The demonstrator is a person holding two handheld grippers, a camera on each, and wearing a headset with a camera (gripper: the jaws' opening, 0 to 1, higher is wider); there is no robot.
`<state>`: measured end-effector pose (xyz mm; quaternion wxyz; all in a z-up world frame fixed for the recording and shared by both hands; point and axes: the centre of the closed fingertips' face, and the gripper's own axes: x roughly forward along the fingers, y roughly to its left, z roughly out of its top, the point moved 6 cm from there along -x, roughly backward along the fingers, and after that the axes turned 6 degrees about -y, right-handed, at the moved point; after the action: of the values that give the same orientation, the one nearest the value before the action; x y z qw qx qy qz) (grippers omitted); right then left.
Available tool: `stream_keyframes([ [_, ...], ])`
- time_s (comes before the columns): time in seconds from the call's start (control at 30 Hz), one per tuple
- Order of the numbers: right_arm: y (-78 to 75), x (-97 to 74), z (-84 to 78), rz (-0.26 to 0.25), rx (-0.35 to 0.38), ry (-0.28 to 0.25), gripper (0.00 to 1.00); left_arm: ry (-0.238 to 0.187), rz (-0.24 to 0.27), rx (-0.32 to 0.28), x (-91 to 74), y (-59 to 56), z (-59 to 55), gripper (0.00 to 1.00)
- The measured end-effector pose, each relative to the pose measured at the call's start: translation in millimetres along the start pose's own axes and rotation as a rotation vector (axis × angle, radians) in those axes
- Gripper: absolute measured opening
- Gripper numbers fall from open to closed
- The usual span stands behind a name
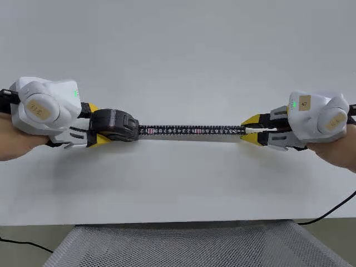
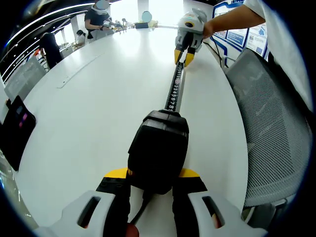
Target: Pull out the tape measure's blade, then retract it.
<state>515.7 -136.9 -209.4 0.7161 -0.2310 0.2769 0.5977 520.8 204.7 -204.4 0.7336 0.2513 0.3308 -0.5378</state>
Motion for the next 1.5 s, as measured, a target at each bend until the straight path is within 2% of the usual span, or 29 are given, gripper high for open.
stream_keyframes([
  [0.6,-2.6,-13.9,-10.8,-0.013,0.002,0.029,0.08,0.001,-0.001,0.001,-0.5,0.0,-0.3,0.28],
  [0.87,-1.7,-12.7,-13.7,-0.008,0.014,0.037,0.08,0.006,0.005,0.003,0.0,-0.6,0.5,0.28],
  [1.5,-1.5,-7.0,-17.1,0.055,-0.016,0.103,0.1,0.003,0.012,-0.007,-0.2,-1.3,1.6,0.29],
])
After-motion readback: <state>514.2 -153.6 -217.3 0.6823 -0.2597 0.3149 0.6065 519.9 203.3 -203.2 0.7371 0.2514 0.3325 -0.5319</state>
